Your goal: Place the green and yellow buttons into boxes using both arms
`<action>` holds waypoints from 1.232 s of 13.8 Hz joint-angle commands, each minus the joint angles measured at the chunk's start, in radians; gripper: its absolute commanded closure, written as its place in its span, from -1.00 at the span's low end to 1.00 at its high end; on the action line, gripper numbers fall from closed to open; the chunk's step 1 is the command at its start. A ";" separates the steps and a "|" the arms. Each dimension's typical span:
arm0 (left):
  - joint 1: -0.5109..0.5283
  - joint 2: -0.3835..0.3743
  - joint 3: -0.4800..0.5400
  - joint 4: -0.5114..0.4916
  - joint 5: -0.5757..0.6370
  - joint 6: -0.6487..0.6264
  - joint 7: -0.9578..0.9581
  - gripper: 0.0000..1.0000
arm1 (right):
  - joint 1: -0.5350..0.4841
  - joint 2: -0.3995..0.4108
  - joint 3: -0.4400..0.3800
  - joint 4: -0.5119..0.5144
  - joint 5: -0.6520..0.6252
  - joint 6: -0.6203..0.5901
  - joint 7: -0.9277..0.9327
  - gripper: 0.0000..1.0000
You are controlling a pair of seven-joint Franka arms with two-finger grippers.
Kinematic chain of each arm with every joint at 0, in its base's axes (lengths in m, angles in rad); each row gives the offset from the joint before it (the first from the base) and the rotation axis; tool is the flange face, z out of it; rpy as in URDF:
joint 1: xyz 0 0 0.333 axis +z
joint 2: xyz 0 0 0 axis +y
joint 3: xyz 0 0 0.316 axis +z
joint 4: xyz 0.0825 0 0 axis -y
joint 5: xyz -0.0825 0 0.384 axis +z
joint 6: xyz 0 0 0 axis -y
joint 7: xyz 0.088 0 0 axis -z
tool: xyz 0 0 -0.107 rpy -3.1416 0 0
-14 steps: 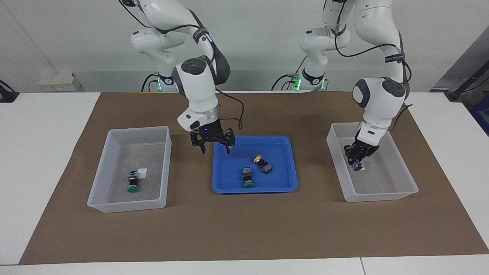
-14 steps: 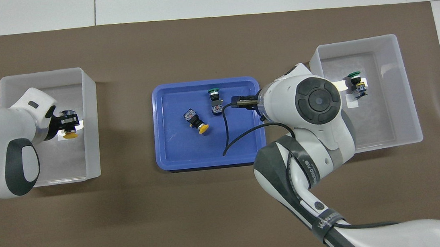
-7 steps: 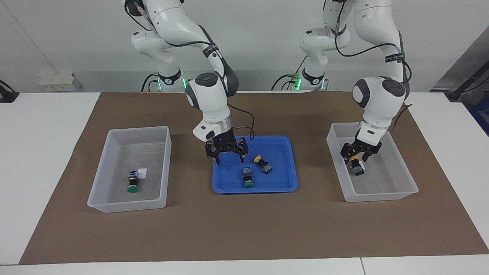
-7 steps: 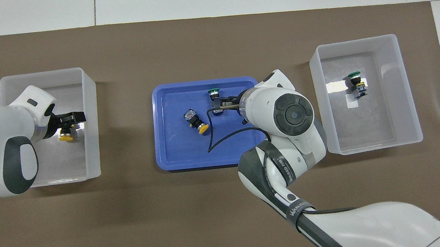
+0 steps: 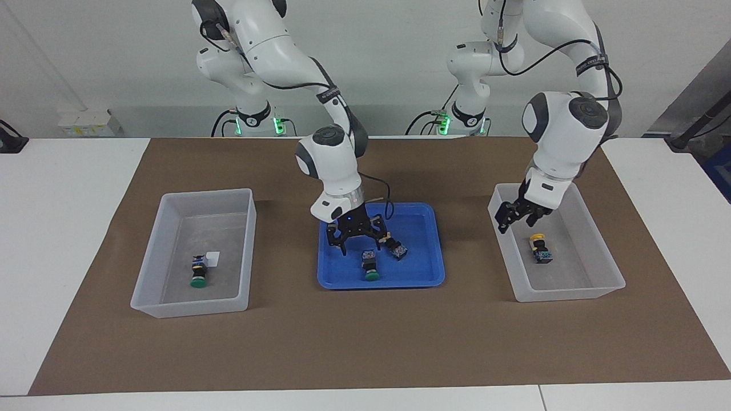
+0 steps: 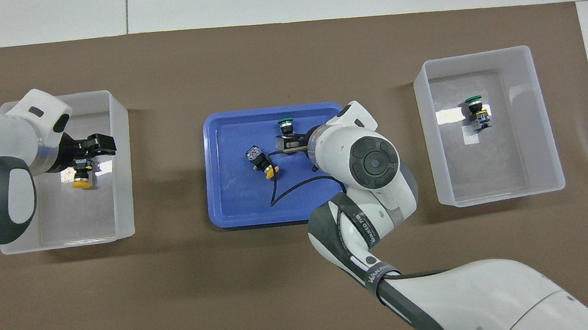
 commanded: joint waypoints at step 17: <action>-0.317 0.009 0.005 -0.208 -0.001 0.453 -0.767 -0.33 | -0.159 -0.282 -0.010 -0.057 -0.128 -0.300 0.031 1.00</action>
